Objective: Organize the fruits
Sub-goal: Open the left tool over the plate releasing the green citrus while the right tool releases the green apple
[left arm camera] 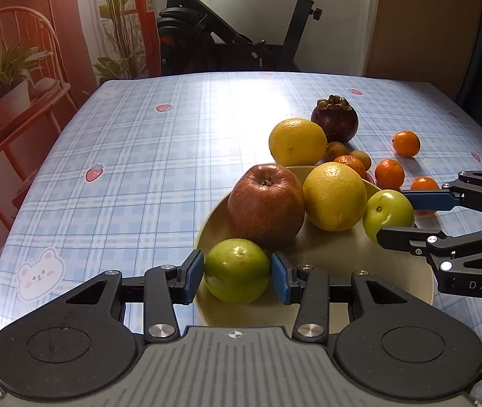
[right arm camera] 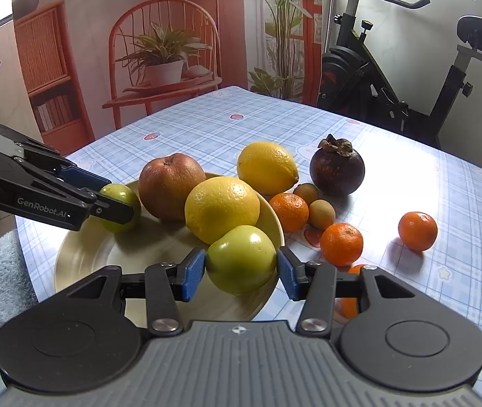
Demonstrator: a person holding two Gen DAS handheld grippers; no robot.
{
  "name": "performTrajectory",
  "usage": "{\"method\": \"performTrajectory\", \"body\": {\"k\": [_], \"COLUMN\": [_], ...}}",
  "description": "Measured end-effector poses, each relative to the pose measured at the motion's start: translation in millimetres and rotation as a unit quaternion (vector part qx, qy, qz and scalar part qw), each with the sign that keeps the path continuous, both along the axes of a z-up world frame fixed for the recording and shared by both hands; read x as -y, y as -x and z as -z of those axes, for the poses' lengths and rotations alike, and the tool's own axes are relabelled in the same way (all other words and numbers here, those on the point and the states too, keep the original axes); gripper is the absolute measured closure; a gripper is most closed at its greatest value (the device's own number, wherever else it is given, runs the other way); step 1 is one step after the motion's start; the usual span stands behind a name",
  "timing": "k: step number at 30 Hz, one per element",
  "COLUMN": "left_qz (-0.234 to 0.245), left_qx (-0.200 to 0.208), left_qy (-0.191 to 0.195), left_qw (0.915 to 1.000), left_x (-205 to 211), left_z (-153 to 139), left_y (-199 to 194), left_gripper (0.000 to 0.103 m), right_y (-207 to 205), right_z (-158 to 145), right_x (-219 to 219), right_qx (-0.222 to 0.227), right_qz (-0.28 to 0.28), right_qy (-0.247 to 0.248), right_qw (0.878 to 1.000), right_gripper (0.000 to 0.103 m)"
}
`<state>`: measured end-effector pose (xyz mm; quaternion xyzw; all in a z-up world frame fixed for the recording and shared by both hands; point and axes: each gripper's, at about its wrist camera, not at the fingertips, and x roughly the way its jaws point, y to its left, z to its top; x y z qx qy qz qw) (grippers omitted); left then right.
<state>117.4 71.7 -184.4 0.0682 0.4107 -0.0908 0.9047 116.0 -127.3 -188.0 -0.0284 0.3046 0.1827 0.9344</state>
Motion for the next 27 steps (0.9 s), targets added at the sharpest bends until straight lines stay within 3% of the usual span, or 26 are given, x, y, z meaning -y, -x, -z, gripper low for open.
{"method": "performTrajectory", "body": {"k": [9, 14, 15, 27], "left_qz": [-0.004, -0.011, -0.012, -0.027], "left_qx": [0.007, 0.007, 0.010, 0.062], "left_qy": [-0.007, -0.007, -0.005, 0.043], "left_qw": [0.9999, 0.9999, 0.9999, 0.9968], "left_x": [3.7, 2.7, 2.5, 6.7], "left_z": [1.7, 0.8, -0.6, -23.3], "left_y": [-4.4, -3.1, -2.3, 4.2], "left_gripper": [0.056, 0.050, 0.047, 0.047], "right_y": [-0.7, -0.5, -0.4, 9.8], "right_z": [1.8, 1.9, 1.4, -15.3], "right_x": [-2.2, -3.2, -2.8, 27.9], "right_qx": [0.004, 0.001, -0.001, 0.034], "right_qz": [-0.009, -0.002, 0.001, 0.045], "right_qy": [0.026, 0.025, 0.025, -0.007], "right_qw": [1.000, 1.000, 1.000, 0.998], "right_gripper": [0.053, 0.050, 0.049, 0.048]}}
